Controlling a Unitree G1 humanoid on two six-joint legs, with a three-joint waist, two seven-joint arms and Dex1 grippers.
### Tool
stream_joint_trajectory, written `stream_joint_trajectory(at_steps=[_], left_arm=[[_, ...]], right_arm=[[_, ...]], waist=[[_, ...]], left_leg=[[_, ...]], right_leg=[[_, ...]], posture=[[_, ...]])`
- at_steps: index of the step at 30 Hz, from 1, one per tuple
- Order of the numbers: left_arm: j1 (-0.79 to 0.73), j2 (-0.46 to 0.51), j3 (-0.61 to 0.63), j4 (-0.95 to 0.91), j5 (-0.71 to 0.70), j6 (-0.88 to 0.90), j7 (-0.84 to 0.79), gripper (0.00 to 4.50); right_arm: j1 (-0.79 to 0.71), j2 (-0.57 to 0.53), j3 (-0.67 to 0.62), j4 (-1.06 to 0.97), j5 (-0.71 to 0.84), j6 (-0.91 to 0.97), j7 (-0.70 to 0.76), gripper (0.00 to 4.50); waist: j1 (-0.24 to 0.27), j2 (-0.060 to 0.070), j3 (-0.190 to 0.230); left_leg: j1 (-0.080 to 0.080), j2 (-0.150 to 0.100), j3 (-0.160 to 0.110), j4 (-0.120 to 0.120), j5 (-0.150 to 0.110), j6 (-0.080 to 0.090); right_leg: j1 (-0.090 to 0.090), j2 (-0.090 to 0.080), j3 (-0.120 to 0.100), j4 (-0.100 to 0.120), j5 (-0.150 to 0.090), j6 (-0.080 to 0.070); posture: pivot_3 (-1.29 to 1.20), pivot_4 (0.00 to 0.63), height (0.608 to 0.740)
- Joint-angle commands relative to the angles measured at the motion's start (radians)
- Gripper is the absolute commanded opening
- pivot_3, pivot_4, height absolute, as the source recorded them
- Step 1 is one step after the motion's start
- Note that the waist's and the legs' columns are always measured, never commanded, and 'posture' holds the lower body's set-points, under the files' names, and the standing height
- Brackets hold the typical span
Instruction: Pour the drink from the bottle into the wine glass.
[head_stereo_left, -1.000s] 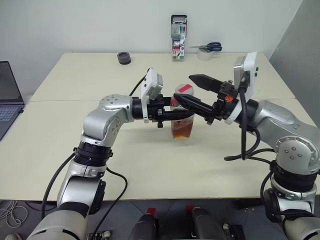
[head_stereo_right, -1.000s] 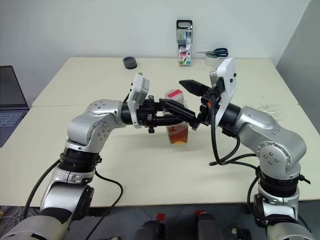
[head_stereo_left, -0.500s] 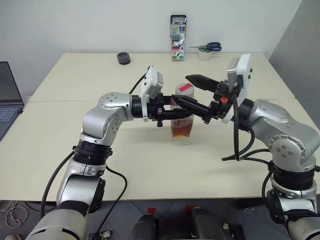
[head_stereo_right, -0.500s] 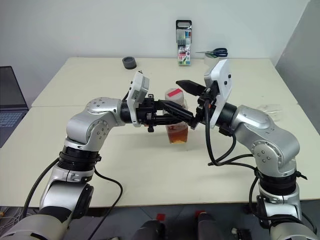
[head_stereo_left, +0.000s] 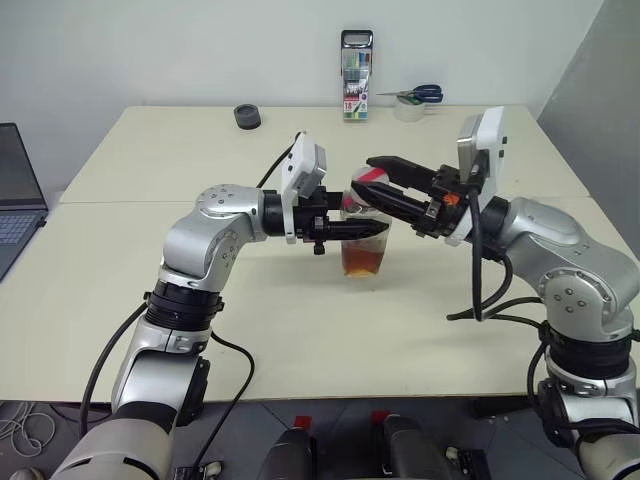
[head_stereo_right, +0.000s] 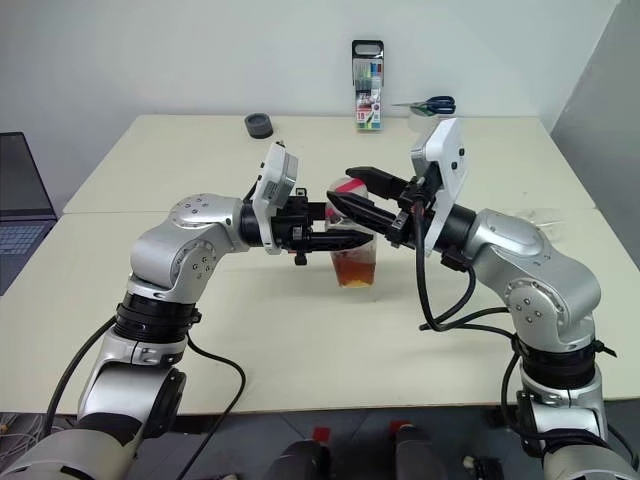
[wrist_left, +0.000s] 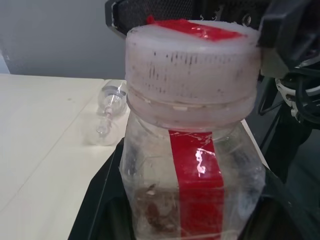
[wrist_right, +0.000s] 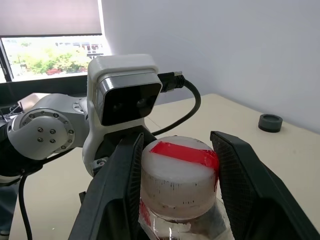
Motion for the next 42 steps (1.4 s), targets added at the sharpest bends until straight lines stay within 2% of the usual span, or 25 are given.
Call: stream_joint_trajectory(at_steps=[1,5,12,16,20,25,30,34,42], left_arm=[[-0.017,0.010,0.015,-0.054,-0.028,0.007,-0.014,1.81],[-0.035,0.006,0.008,-0.053,-0.032,0.017,-0.031,1.81],[-0.031,0.004,0.008,-0.077,-0.042,0.037,-0.028,1.81],[-0.036,0.003,0.012,-0.066,-0.039,0.032,-0.027,1.81],[-0.029,-0.001,0.017,-0.066,-0.034,0.022,-0.019,1.81],[-0.017,-0.004,0.020,-0.059,-0.033,0.011,-0.015,1.81],[-0.030,-0.014,0.017,-0.036,-0.027,0.002,-0.016,1.81],[-0.045,-0.025,0.010,-0.019,-0.021,-0.009,-0.020,1.81],[-0.053,-0.025,0.007,-0.010,-0.019,-0.012,-0.025,1.81]], right_arm=[[-0.034,-0.059,0.006,0.019,0.076,0.025,0.156,1.79],[-0.132,-0.134,0.073,0.197,0.046,-0.005,0.406,1.79],[-0.265,-0.094,0.138,0.455,-0.087,-0.128,0.559,1.79],[-0.250,-0.116,0.104,0.451,-0.087,-0.099,0.566,3.16],[-0.183,-0.145,0.007,0.360,-0.031,0.004,0.455,4.45],[-0.068,-0.147,-0.115,0.135,0.093,0.140,0.273,4.45],[-0.037,-0.090,-0.151,-0.003,0.146,0.184,0.078,4.45],[-0.030,-0.039,-0.106,-0.054,0.072,0.130,-0.033,4.45],[-0.047,-0.024,-0.037,-0.043,-0.024,0.058,-0.071,4.45]], waist=[[0.000,0.000,0.000],[-0.001,0.000,0.000],[-0.006,0.000,0.000],[0.000,0.000,0.000],[0.004,0.000,0.000],[0.005,0.000,0.000],[-0.002,0.000,0.000],[0.000,0.000,0.000],[0.000,0.000,0.000]], left_leg=[[0.000,0.000,0.000,0.000,0.000,0.000],[0.001,0.000,0.001,0.000,0.000,0.000],[0.006,0.001,0.003,-0.001,0.000,0.001],[0.005,0.000,0.002,-0.001,0.000,0.000],[0.003,0.000,0.001,0.000,0.000,0.000],[0.000,0.000,0.000,0.000,0.000,0.000],[0.001,0.001,0.001,0.000,0.000,0.000],[0.001,0.001,0.000,0.000,0.000,0.000],[0.001,0.000,0.001,0.000,0.000,0.000]], right_leg=[[0.000,0.000,0.000,0.000,0.000,0.000],[0.001,0.002,0.000,0.000,0.000,0.000],[0.004,0.002,0.001,0.000,0.000,0.000],[0.003,0.000,0.001,-0.001,0.000,0.000],[0.003,-0.002,0.001,-0.001,0.000,0.000],[0.000,-0.002,0.001,-0.001,0.000,0.000],[0.000,-0.002,0.001,0.000,0.000,0.000],[0.001,-0.001,0.001,0.000,0.000,0.000],[0.001,-0.001,0.000,0.000,0.000,0.000]], posture=[[0.00,0.150,0.740],[0.00,0.150,0.740],[0.00,0.150,0.740],[0.00,0.150,0.740],[0.00,0.150,0.740],[0.00,0.150,0.740],[0.00,0.150,0.740],[0.00,0.150,0.740],[0.00,0.150,0.740]])
